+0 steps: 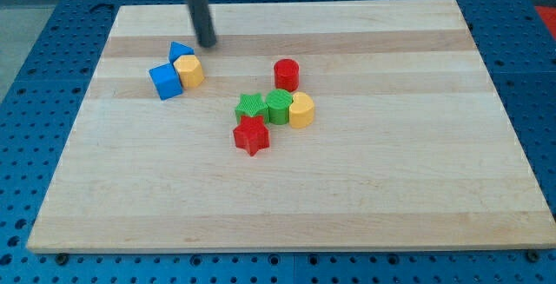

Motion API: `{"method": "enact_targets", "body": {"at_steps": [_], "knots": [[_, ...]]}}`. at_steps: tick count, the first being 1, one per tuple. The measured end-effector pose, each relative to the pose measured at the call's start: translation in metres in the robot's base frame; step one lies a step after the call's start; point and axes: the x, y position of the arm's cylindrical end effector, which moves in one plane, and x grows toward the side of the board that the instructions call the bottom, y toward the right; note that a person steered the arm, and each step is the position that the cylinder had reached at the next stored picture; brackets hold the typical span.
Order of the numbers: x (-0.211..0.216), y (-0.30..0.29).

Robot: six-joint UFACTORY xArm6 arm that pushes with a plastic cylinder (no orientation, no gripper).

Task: Slide yellow heart towards top center

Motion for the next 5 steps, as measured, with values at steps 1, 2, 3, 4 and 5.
{"method": "enact_targets", "body": {"at_steps": [1,2,3,4,5], "knots": [[-0.001,0.095],[0.038,0.145],[0.088,0.179],[0.124,0.177],[0.150,0.168]]}}
